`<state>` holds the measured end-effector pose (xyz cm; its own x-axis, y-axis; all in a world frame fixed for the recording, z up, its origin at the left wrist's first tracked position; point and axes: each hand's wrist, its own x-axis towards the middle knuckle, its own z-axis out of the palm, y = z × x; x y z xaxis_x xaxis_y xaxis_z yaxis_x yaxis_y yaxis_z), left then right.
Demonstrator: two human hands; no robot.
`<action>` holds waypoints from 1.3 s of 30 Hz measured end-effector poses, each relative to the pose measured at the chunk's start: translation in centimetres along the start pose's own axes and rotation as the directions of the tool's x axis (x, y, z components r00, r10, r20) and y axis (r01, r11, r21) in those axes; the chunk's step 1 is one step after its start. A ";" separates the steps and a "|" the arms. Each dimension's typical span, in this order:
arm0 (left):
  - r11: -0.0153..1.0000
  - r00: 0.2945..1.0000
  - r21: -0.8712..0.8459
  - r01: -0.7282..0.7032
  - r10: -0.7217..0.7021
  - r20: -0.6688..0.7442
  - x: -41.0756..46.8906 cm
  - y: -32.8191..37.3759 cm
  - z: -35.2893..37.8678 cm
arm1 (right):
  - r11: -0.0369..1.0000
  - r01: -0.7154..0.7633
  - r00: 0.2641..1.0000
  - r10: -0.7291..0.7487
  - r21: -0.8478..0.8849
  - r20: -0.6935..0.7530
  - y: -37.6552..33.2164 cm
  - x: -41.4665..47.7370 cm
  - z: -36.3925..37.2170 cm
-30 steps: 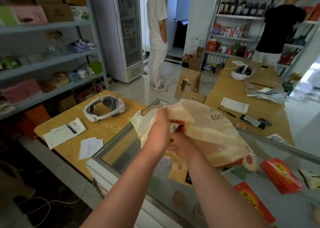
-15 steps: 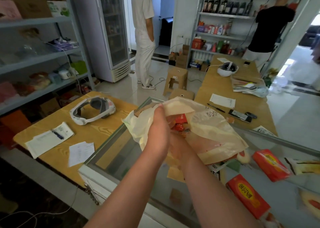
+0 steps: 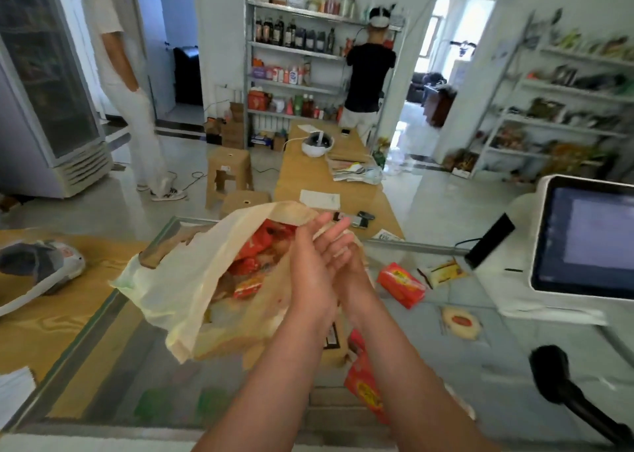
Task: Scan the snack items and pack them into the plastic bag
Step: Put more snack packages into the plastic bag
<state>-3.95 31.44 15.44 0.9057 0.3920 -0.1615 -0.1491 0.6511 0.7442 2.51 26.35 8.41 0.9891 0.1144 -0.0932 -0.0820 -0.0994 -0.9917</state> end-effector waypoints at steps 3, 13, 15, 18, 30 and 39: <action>0.996 0.995 0.004 0.093 -0.093 0.046 -0.1 -2.8 1.3 | 0.999 -0.039 0.999 0.039 0.016 0.008 0.1 0.0 -4.3; 0.891 0.958 0.362 0.275 -0.286 -0.022 3.3 -12.7 6.6 | 0.998 0.014 0.961 -0.032 -0.067 -0.276 3.5 1.4 -15.6; 0.849 0.950 0.433 0.303 -0.304 -0.070 4.0 -15.0 7.8 | 0.940 -0.037 0.950 -0.072 -0.338 -0.304 5.0 2.3 -18.3; 0.794 0.934 0.495 0.353 -0.332 -0.133 4.9 -18.9 9.5 | 0.666 -0.258 0.942 0.012 -0.700 -0.336 8.3 4.0 -21.8; 0.611 0.891 0.654 0.446 -0.368 -0.264 6.5 -28.2 10.2 | 0.567 -0.239 0.957 0.003 -0.788 -0.289 15.1 6.1 -26.7; 0.609 0.908 0.729 0.312 -0.418 -0.040 5.2 -27.4 10.3 | 0.993 -0.101 0.950 0.113 0.057 -0.290 10.3 3.9 -28.0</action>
<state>8.93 8.95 0.88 0.8686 0.1097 -0.4831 0.4812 0.0454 0.8754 8.92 -1.94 0.29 0.9662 -0.1891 -0.1751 -0.1883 -0.0540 -0.9806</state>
